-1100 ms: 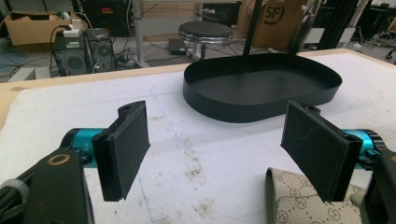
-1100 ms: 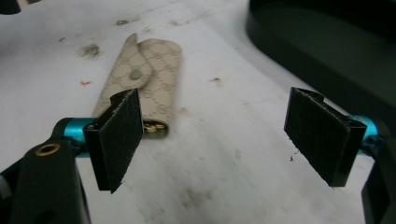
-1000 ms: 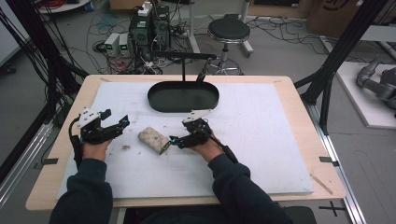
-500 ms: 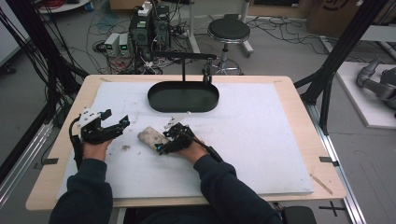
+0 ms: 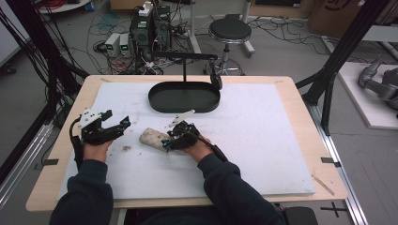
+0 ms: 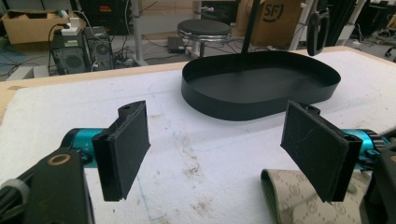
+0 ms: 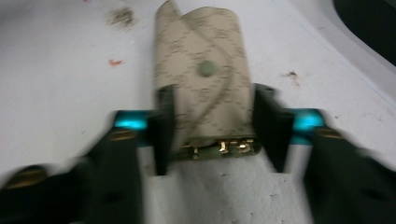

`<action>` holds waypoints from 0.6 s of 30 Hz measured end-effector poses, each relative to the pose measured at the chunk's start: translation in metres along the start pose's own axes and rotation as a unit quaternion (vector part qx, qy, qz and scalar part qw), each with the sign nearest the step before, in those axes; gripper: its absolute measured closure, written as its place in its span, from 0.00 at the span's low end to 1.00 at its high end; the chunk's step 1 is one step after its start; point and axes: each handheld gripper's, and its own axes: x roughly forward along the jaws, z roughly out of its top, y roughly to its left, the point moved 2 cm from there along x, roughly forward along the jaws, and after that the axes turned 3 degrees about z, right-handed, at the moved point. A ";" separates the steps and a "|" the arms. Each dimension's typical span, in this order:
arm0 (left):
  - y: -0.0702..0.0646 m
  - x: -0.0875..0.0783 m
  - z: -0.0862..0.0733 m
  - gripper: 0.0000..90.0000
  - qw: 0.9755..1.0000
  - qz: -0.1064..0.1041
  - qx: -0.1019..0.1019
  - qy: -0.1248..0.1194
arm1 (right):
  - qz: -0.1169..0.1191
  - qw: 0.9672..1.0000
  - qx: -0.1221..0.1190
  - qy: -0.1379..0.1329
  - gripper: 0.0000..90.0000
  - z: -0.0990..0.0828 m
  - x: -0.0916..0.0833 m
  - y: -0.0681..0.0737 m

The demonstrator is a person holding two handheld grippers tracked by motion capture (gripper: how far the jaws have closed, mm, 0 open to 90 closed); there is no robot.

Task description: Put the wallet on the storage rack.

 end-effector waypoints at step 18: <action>0.001 -0.001 0.000 0.26 1.000 0.002 -0.004 -0.003 | -0.010 0.999 -0.023 0.033 0.41 -0.002 0.020 -0.001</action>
